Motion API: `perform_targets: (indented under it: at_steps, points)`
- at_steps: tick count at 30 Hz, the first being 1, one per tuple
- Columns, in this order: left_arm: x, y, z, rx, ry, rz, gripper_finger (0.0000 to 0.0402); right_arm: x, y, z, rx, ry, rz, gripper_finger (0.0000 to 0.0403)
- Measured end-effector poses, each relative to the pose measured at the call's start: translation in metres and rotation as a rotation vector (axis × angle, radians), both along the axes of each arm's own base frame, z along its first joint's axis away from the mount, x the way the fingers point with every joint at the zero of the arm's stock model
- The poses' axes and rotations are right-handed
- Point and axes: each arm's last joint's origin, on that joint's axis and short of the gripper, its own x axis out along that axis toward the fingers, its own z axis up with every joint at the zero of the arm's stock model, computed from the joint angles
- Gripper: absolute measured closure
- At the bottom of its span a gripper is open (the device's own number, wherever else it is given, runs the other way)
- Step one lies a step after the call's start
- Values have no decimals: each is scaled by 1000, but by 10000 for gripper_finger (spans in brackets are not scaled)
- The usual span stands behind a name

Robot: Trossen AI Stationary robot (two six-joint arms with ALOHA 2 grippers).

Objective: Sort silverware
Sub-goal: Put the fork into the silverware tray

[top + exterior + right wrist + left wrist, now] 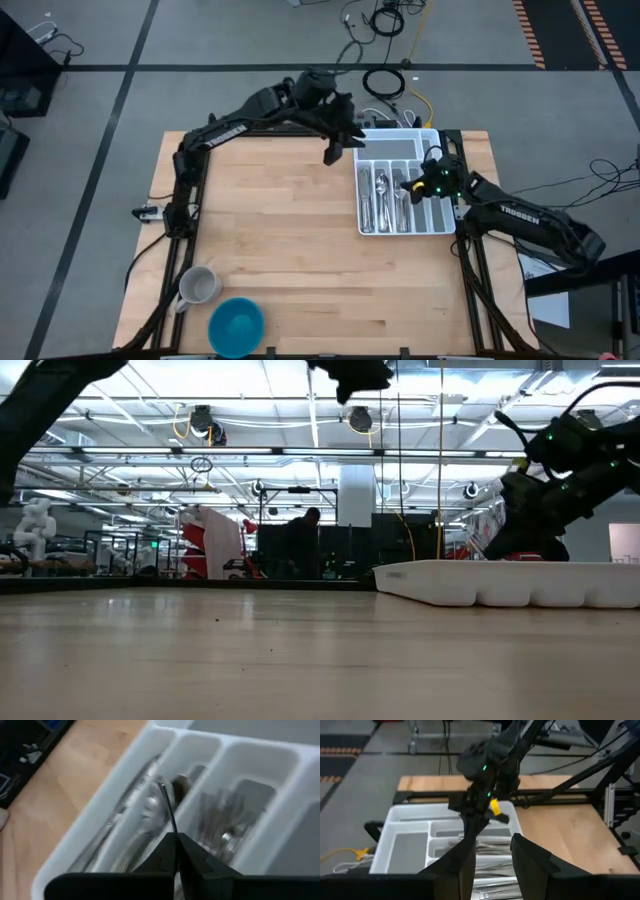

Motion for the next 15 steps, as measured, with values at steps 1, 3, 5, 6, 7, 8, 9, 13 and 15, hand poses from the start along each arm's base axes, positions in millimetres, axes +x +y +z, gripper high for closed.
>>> perform_targets:
  at_steps: [1, 3, 5, 6, 7, 8, 9, 13, 15]
  points:
    - [-4, -2, 6, 4, -12, 0, 274, -2, -1, -3, 7, 7, -7, 403]
    - [-11, -4, 16, 14, -36, 0, 274, -6, -2, -6, 19, 11, -13, 403]
    - [-19, -7, 25, 19, -50, -1, 274, -8, -4, -8, 19, 15, -22, 403]
    - [-24, -9, 30, 23, -61, 0, 274, -9, -5, -10, 24, 23, -29, 403]
    - [-29, -11, 34, 24, -64, 0, 274, -10, -7, -11, 26, 31, -38, 403]
    - [-32, -12, 38, 26, -70, -1, 274, -11, -8, -11, 30, 37, -48, 403]
    - [-36, -14, 42, 30, -79, -2, 274, -12, -9, -12, 31, 42, -51, 403]
    - [-48, -18, 52, 32, -81, -2, 274, -12, -10, -16, 39, 73, -43, 400]
    - [-53, -20, 54, 34, -77, -3, 274, -11, -11, -18, 36, 87, -30, 388]
